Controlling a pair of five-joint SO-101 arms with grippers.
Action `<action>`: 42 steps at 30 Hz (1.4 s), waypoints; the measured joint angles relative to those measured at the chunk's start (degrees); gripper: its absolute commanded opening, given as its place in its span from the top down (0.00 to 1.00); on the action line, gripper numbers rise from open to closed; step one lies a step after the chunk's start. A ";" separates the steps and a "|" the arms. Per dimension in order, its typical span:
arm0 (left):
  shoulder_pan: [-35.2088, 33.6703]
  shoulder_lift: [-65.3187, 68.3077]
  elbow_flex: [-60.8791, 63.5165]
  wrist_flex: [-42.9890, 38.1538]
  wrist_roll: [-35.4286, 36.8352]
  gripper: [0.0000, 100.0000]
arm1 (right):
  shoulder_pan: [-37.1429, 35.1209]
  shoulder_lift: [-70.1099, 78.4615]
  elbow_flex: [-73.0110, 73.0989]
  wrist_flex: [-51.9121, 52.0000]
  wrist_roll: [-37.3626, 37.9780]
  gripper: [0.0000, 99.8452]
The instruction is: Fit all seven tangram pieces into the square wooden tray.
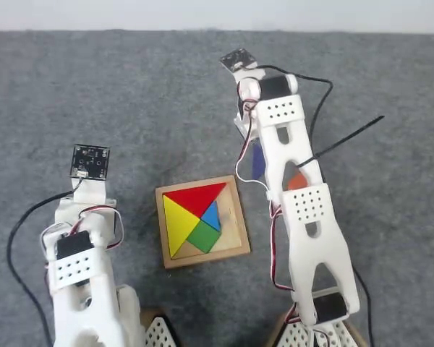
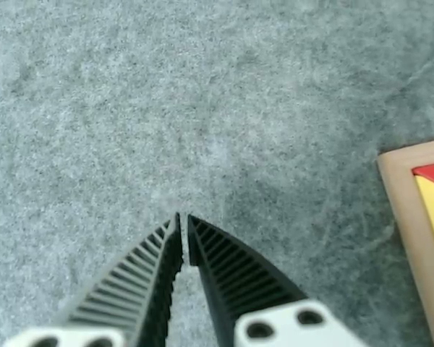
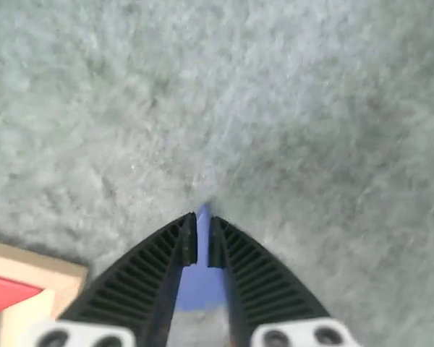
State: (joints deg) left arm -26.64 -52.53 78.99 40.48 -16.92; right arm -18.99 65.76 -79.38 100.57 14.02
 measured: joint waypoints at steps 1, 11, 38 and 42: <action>0.00 0.00 0.00 0.00 0.00 0.99 | 0.00 -2.02 2.46 0.00 -0.62 0.80; 0.00 0.00 0.00 0.00 0.00 0.99 | -0.53 -9.23 21.01 -0.53 -1.85 0.76; 0.00 0.00 0.00 0.00 0.00 0.99 | -3.78 -4.22 20.13 -0.70 -8.53 0.69; 0.00 0.00 0.00 0.00 0.00 0.99 | -3.78 -4.22 20.13 -0.70 -8.53 0.75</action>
State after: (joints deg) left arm -26.64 -52.53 78.99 40.48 -16.92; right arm -22.77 61.54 -59.25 99.87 5.49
